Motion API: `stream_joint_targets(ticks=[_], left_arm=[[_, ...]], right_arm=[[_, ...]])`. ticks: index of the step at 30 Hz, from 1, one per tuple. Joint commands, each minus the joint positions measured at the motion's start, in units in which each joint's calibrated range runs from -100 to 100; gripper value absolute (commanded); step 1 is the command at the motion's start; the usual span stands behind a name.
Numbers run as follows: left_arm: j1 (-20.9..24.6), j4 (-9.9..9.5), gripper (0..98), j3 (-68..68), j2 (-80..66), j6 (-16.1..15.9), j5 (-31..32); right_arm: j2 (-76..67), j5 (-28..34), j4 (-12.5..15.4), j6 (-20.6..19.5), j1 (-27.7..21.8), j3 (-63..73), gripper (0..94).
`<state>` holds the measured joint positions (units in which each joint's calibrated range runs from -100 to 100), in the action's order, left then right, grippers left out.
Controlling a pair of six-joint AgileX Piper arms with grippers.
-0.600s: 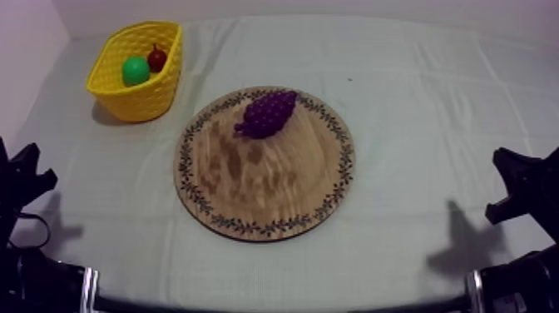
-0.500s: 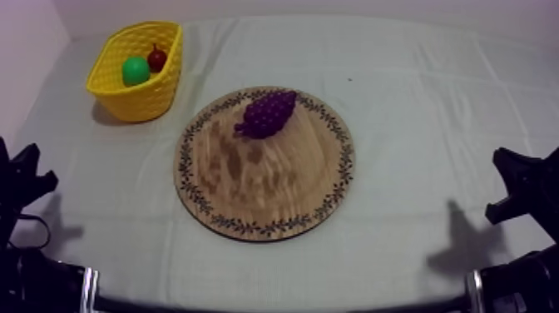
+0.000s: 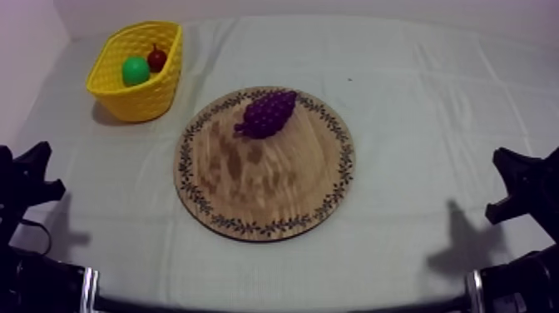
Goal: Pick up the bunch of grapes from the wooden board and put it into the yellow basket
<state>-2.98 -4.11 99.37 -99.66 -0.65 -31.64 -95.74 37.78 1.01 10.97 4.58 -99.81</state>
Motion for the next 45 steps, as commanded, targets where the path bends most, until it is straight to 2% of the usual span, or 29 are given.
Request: stream_joint_targets(ticks=[1,4,9,13,17,24,33,45], left_arm=[[-0.3,-1.37,0.0,-0.9,2.0,1.2,1.2],[-1.1,-2.44,0.0,-5.0,6.6,2.2,1.6],[-3.0,-2.86,0.0,-16.8,16.6,2.4,-1.5],[-5.2,-3.02,0.0,-27.3,25.0,2.0,-5.3],[-8.4,-3.24,0.0,-38.2,33.5,0.8,-11.6],[-16.2,-6.25,0.0,-53.6,48.7,1.8,-20.8],[-24.4,-8.93,0.0,-67.8,66.9,3.2,-25.6],[-29.6,-9.16,0.0,-86.9,93.5,3.9,-33.8]], right_arm=[[0.0,0.0,0.0,0.0,0.0,0.0,0.4],[0.0,0.0,0.0,0.0,0.0,0.0,0.4],[0.0,0.0,0.0,0.0,0.0,0.0,0.4],[0.0,0.0,0.0,0.0,0.0,0.0,0.4],[0.0,0.0,0.0,0.0,0.0,0.0,0.4],[0.0,0.0,0.0,0.0,0.0,0.0,0.4],[0.0,0.0,0.0,0.0,0.0,0.0,0.4],[0.0,0.0,0.0,0.0,0.0,0.0,0.4]])
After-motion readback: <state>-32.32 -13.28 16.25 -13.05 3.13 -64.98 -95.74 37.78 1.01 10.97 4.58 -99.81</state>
